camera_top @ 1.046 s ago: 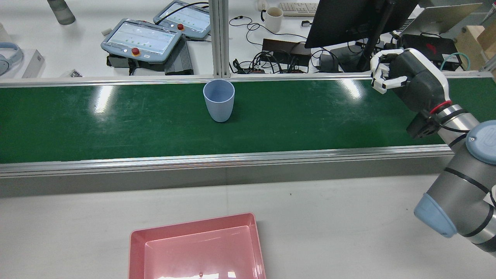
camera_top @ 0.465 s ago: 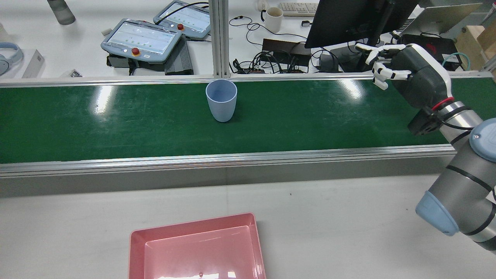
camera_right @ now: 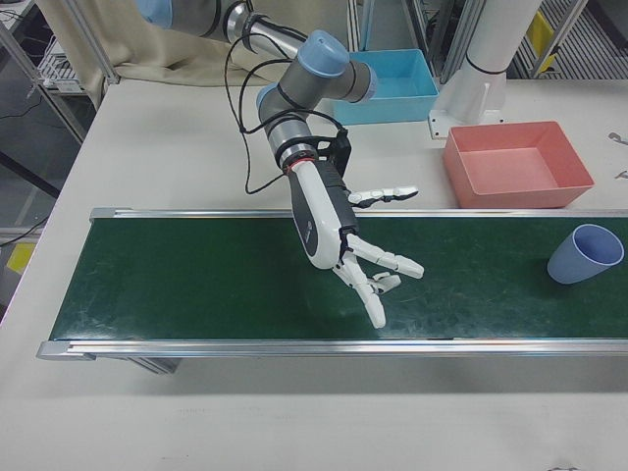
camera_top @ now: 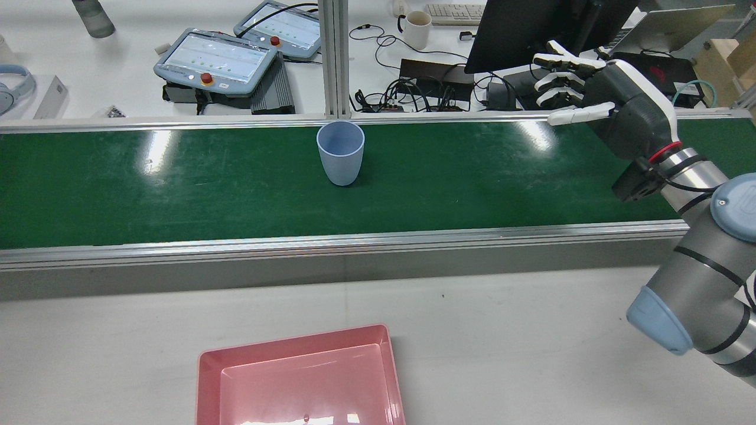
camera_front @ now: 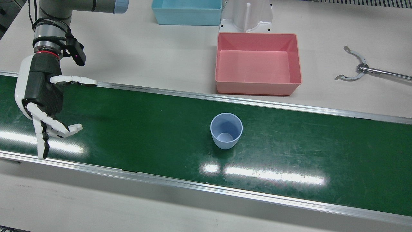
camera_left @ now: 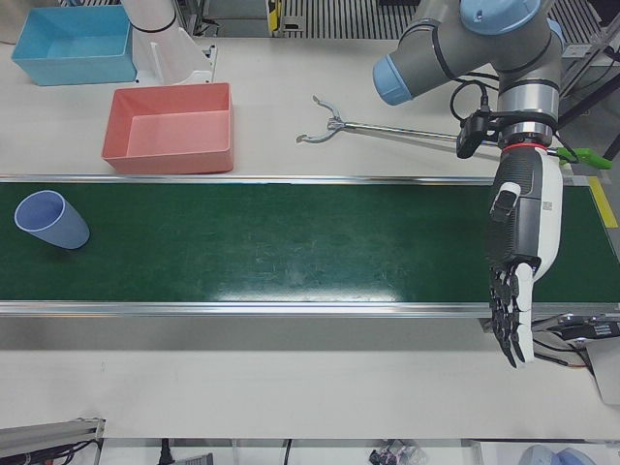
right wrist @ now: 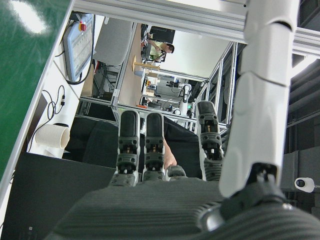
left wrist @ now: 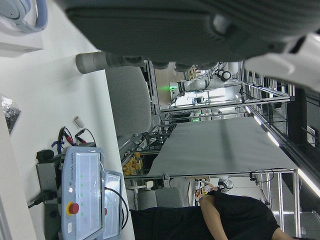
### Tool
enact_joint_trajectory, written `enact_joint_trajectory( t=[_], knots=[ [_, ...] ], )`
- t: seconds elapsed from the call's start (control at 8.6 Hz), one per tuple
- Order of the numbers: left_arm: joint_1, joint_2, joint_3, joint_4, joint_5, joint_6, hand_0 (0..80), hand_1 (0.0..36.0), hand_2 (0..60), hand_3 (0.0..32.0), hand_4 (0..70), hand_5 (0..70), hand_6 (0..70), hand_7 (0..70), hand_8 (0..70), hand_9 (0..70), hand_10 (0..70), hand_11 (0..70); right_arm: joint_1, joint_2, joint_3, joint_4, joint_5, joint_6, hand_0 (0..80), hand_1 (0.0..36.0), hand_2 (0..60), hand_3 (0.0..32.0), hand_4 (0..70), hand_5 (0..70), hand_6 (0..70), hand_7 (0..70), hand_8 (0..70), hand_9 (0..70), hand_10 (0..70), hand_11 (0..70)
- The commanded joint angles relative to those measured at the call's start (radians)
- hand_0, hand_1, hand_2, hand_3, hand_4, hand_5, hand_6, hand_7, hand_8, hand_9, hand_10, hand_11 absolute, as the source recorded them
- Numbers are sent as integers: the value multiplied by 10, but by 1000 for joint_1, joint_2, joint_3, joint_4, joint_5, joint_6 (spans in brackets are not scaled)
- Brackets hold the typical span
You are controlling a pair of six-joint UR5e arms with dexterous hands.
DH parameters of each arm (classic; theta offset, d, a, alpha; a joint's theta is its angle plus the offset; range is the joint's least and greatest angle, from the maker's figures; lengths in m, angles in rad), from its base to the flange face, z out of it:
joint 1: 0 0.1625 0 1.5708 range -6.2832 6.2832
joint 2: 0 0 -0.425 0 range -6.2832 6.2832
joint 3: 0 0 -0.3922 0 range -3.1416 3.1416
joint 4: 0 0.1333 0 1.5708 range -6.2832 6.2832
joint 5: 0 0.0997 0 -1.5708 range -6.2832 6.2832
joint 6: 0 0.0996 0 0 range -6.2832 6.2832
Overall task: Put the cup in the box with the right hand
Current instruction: 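Swing the right hand down and across the belt toward the cup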
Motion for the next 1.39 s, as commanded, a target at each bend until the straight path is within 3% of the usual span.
enact_joint_trajectory(
  t=[0.0,0.23,0.46,0.7,1.05,1.28],
  knots=[
    [0,0,0,0,0,0,0,0,0,0,0,0,0,0,0,0,0,0,0,5,0,0,-4,-11,603,178,0,0,203,63,21,0,0,0,6,33],
    [0,0,0,0,0,0,0,0,0,0,0,0,0,0,0,0,0,0,-2,7,-1,0,-6,-25,600,168,0,0,234,62,28,27,0,0,8,36],
    [0,0,0,0,0,0,0,0,0,0,0,0,0,0,0,0,0,0,-2,16,-3,0,-3,-57,557,100,0,0,258,45,29,60,0,0,1,20],
    [0,0,0,0,0,0,0,0,0,0,0,0,0,0,0,0,0,0,-15,60,-13,-2,-1,-95,547,70,0,0,274,39,29,67,0,0,3,20],
    [0,0,0,-2,0,0,0,0,0,0,0,0,0,0,0,0,0,0,-34,90,-55,-2,9,-148,535,82,0,0,287,41,42,125,0,11,13,34],
    [0,0,0,0,0,0,0,0,0,0,0,0,0,0,0,0,0,0,-44,148,-120,-2,17,-154,541,97,0,0,303,45,50,157,0,17,20,45]
  ],
)
